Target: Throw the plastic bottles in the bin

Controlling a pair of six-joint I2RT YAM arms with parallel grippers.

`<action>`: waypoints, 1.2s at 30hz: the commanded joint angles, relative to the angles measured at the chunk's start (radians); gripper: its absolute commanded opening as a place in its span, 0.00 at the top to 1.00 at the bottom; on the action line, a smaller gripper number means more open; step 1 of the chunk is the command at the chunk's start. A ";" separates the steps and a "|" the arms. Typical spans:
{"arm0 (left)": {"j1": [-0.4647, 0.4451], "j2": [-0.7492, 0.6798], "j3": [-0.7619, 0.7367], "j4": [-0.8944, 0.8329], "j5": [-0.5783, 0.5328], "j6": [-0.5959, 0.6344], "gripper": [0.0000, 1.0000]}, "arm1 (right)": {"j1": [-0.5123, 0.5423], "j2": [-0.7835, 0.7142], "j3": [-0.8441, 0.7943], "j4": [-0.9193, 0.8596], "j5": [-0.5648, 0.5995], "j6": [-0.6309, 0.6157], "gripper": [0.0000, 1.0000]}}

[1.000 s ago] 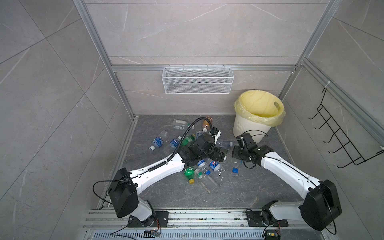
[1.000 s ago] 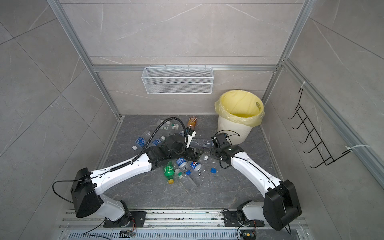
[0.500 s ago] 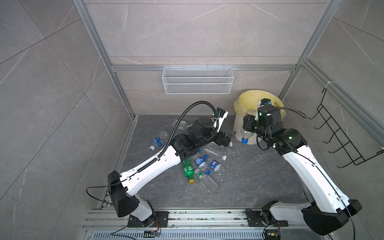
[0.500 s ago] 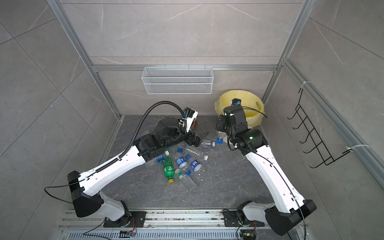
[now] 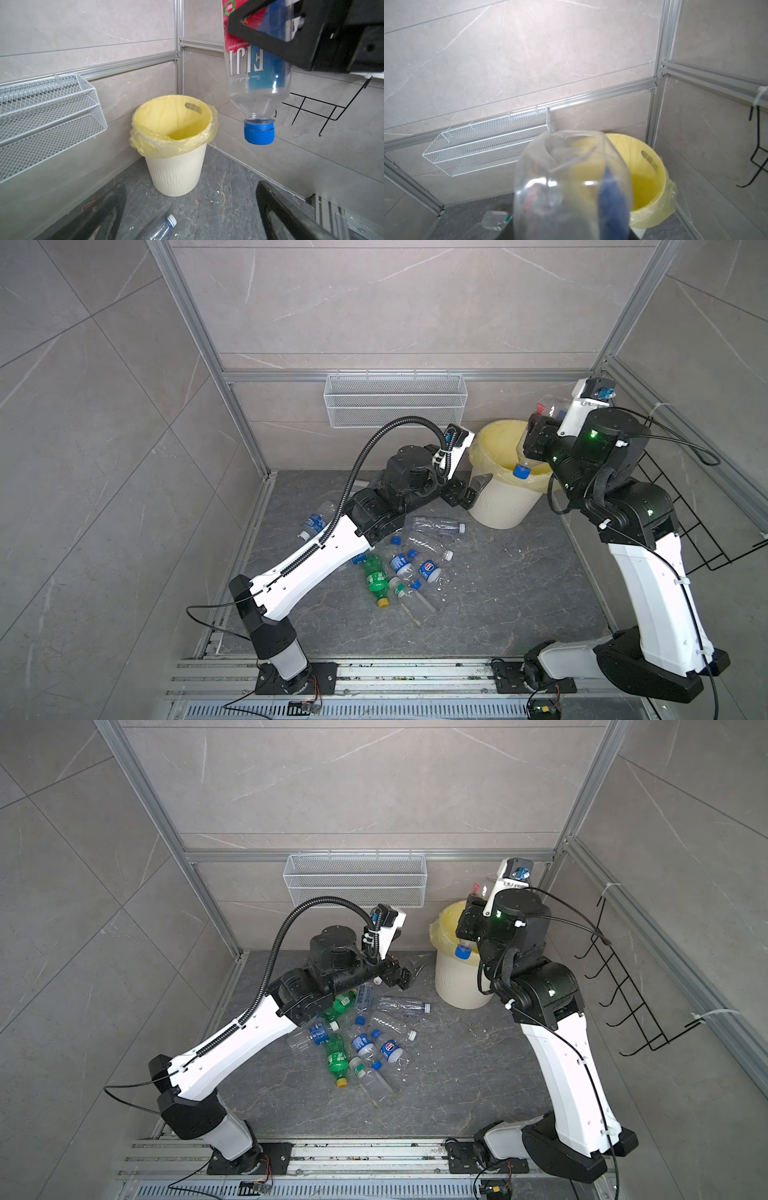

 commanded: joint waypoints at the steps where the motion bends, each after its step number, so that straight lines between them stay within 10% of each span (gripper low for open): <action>1: -0.005 0.022 0.045 0.026 0.024 0.024 0.00 | -0.054 0.066 0.025 0.064 -0.006 -0.038 0.54; 6: -0.005 0.055 0.055 0.005 0.015 0.006 0.00 | -0.307 0.327 0.212 -0.094 -0.193 0.132 0.54; 12: -0.005 0.055 0.030 -0.020 -0.007 -0.009 0.00 | -0.370 0.582 0.618 -0.395 -0.292 0.172 0.00; 27: 0.003 0.061 0.012 -0.128 -0.168 -0.098 0.00 | -0.370 0.353 0.189 -0.198 -0.333 0.150 0.00; 36: 0.177 0.008 -0.014 -0.387 -0.160 -0.262 0.00 | -0.266 0.164 -0.095 -0.075 -0.387 0.176 0.00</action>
